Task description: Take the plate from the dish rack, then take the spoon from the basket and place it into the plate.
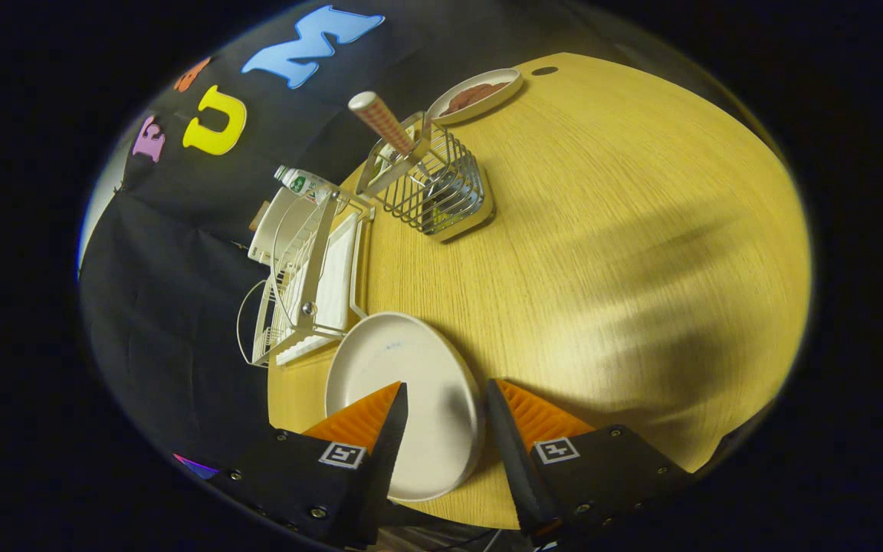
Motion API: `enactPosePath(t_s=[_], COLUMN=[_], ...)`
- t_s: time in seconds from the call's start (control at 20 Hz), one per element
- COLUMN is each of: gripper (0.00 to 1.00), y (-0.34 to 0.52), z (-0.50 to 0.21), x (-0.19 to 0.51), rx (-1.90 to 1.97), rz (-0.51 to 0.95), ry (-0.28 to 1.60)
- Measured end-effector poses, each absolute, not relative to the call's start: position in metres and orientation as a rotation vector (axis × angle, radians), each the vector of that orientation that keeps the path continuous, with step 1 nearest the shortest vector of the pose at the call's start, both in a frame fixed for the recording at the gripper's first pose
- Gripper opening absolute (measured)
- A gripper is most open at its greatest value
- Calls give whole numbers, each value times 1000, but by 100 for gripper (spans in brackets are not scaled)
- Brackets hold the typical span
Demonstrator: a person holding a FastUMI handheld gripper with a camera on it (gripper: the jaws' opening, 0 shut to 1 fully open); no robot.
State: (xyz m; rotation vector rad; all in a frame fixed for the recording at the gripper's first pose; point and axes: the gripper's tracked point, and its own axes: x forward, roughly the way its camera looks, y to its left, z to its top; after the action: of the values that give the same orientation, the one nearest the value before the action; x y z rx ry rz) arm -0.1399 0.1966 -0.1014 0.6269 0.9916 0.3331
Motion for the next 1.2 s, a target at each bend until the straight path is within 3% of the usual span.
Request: enactPosePath(t_s=[0.45,0.95,1.2], gripper=[65,65,65], y=[146,133,147], z=[-26,120,124], x=[-102,-59,-44], rx=[359,12,-70], rz=[250,173,172], ry=[654,84,-12])
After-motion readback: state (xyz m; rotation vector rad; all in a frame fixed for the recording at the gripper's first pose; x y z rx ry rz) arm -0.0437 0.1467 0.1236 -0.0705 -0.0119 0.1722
